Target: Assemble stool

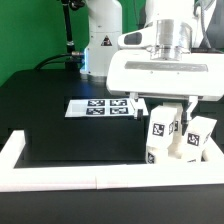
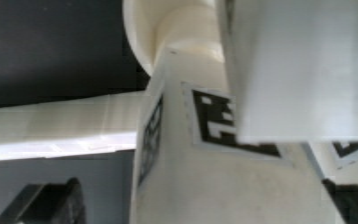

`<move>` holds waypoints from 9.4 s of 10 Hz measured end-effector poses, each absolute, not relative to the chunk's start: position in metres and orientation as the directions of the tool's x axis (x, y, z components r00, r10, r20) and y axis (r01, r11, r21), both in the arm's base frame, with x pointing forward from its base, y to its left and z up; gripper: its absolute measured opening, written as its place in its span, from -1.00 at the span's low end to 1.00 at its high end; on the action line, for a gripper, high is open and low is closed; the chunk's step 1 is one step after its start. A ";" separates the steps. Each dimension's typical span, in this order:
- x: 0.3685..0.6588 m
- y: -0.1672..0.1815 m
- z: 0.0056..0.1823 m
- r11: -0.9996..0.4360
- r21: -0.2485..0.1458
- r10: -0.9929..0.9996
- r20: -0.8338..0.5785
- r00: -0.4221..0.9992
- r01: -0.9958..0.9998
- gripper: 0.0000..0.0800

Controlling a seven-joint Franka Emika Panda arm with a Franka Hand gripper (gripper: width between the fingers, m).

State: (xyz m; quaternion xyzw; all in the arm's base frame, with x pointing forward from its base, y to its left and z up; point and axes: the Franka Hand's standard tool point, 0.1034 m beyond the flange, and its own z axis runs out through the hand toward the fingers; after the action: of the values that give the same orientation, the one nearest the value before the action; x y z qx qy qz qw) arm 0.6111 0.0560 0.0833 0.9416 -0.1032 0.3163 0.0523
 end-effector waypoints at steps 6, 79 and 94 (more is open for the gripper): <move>0.623 0.025 0.117 -0.928 -0.122 -0.372 0.350 0.860 -0.352 0.62; 0.655 0.104 0.100 -0.994 0.024 0.113 0.124 0.986 0.111 0.62; 0.655 0.090 0.076 -0.998 0.052 0.050 0.074 0.996 0.046 -0.16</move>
Offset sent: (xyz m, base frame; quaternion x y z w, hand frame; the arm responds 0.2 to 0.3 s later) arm 0.0059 0.0007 0.0171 0.0812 -0.0652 0.1058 0.9889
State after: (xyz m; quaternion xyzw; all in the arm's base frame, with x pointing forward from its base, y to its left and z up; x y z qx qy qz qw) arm 0.6551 0.0896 0.0760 0.9987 0.0241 0.0376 0.0249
